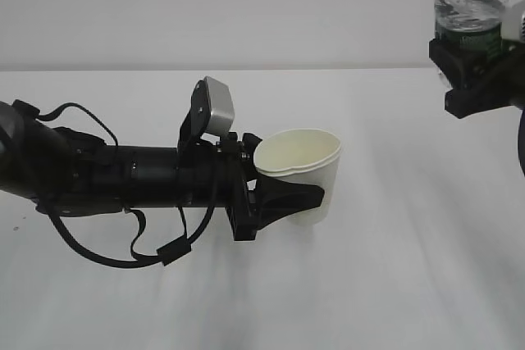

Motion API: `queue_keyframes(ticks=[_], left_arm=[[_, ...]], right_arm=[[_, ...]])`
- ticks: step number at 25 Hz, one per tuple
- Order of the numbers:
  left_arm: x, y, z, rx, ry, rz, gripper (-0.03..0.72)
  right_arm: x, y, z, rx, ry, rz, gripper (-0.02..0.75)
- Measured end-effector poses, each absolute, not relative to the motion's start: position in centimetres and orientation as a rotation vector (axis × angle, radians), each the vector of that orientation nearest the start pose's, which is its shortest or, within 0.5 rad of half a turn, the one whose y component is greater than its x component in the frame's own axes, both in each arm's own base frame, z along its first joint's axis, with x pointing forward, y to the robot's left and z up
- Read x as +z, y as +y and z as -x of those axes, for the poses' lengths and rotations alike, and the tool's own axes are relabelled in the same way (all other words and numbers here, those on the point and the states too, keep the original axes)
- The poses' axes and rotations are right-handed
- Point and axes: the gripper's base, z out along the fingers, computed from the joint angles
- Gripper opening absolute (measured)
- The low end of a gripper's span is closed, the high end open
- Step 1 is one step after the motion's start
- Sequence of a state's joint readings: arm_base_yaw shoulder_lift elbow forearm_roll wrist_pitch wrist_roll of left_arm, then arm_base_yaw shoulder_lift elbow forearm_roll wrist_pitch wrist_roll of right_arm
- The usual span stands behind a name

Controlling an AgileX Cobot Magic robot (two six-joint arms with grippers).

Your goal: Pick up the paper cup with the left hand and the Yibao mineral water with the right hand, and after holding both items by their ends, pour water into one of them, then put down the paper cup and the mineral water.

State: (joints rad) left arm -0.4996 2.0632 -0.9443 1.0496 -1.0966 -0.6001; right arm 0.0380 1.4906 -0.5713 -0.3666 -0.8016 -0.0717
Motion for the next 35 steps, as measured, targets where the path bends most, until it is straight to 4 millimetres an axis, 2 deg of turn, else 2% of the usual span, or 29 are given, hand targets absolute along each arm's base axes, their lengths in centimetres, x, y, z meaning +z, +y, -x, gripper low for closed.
queue_keyframes(ticks=[7, 13, 16, 24, 28, 35], left_arm=[[13.5, -23.9, -29.2, -1.102, 1.507, -1.107, 0.442], [13.5, -24.0, -29.2, -1.104, 1.504, -1.107, 0.442], [13.5, -24.0, -29.2, -1.105, 1.503, -1.106, 0.442], [13.5, -24.0, -29.2, -1.107, 1.504, -1.106, 0.442], [13.5, -24.0, -29.1, -1.106, 1.505, -1.111, 0.441], [14.0, -24.6, -30.0, -1.038, 1.486, -1.253, 0.441]], right_arm=[[24.4, 3.5, -29.5, -0.045, 1.503, 0.511, 0.463], [24.1, 3.7, -30.2, -0.054, 1.498, 0.567, 0.463], [24.0, 4.2, -29.9, -0.051, 1.486, 0.650, 0.463], [26.9, 3.8, -28.1, -0.079, 1.495, 0.633, 0.463], [26.5, 3.7, -28.1, -0.091, 1.541, 0.646, 0.463], [26.3, 3.9, -28.0, -0.072, 1.556, 0.659, 0.463]])
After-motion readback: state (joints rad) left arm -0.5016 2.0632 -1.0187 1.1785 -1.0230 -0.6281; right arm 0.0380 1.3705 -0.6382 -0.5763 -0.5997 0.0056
